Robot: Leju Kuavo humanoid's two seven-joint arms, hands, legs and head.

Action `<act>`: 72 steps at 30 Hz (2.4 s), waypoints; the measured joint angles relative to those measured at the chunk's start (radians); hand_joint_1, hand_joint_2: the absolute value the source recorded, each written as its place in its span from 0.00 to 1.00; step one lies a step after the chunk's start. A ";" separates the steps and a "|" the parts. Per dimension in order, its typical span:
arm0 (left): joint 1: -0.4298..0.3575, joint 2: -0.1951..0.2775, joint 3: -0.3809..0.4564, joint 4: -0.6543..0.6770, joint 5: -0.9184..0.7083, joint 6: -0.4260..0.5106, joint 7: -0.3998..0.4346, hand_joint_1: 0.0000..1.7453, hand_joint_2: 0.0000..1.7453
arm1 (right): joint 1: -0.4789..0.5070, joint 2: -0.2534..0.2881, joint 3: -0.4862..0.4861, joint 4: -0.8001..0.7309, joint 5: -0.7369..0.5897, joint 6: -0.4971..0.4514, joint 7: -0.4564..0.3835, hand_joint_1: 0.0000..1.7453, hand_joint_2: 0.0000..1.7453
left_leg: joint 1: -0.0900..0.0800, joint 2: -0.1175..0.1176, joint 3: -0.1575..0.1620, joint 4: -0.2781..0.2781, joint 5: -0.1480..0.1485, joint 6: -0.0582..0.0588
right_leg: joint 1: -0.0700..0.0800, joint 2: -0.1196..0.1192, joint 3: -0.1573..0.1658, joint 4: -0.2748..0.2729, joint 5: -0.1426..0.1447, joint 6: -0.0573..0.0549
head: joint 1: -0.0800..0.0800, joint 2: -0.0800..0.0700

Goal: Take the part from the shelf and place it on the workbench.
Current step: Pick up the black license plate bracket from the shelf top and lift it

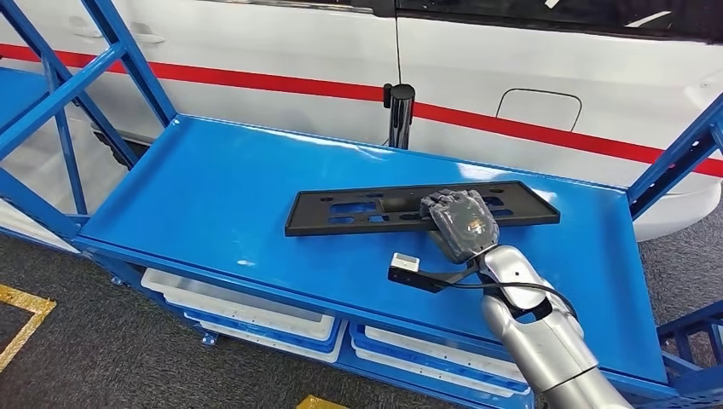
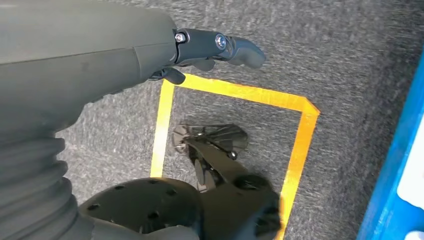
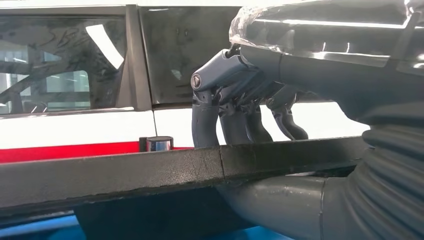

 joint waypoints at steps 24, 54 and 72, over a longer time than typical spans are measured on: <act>-0.010 0.005 -0.036 0.000 -0.011 -0.022 0.027 0.00 1.00 | 0.027 -0.017 -0.013 -0.041 0.016 0.024 0.017 0.87 1.00 | -0.022 0.006 0.012 -0.248 0.256 0.035 | 0.015 0.002 0.144 -0.023 -0.114 0.036 | 0.007 0.000; -0.016 0.010 -0.045 0.001 -0.009 -0.028 0.029 0.00 1.00 | 0.036 -0.025 -0.022 -0.063 0.015 0.033 0.018 0.87 1.00 | -0.025 0.006 -0.025 -0.256 0.296 0.039 | 0.023 0.000 0.198 -0.047 -0.149 0.033 | 0.007 0.000; -0.015 0.014 -0.052 0.002 -0.016 -0.031 0.026 0.00 1.00 | 0.065 -0.045 -0.037 -0.075 0.021 0.042 0.026 0.87 1.00 | -0.005 0.006 0.100 -0.247 0.162 0.038 | 0.016 -0.007 0.025 0.004 -0.038 0.040 | 0.002 0.000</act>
